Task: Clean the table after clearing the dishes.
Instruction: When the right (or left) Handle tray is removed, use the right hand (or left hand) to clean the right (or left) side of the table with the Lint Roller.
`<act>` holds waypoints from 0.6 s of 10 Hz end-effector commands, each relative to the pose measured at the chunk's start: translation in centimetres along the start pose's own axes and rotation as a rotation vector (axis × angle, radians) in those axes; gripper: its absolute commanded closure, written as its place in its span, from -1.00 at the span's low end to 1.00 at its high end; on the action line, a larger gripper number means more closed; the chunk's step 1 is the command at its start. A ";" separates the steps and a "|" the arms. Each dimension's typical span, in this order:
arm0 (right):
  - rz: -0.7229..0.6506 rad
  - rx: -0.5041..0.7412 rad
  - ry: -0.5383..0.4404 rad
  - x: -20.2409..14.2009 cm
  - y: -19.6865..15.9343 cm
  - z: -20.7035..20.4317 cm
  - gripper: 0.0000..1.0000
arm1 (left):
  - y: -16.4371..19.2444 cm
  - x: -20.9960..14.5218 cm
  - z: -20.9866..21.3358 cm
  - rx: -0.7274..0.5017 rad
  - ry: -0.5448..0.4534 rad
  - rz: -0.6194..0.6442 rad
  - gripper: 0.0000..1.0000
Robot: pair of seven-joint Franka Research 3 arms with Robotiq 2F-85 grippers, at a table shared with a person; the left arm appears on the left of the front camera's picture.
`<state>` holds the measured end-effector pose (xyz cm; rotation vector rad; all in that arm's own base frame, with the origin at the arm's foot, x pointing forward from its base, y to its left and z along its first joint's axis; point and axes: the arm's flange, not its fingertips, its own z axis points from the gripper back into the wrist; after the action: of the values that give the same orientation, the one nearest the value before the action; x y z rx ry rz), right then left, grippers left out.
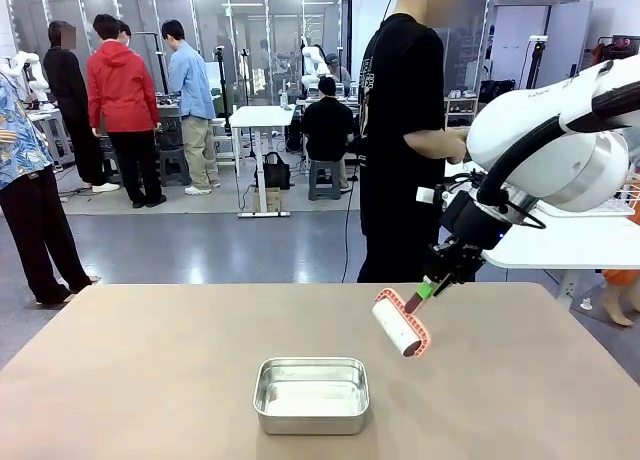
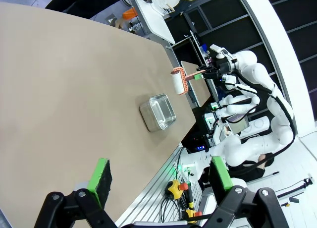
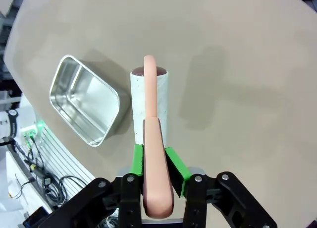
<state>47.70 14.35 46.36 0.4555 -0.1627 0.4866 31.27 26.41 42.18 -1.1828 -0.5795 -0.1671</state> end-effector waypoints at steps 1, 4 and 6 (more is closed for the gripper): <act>-0.136 0.056 -0.038 -0.4 -2.2 -1.2 0.54 | -0.4 -0.3 0.0 0.009 -0.011 -0.009 -1.00; -0.343 0.186 -0.100 -0.6 -5.6 -2.0 0.54 | -0.4 -0.3 0.0 0.009 -0.011 -0.009 -1.00; -0.435 0.253 -0.088 -0.1 -8.0 -3.0 0.54 | -0.4 -0.3 0.0 0.009 -0.011 -0.009 -1.00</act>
<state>50.70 9.11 40.50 0.6912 -0.1013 0.1179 31.27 26.41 42.17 -1.1828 -0.5794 -0.1672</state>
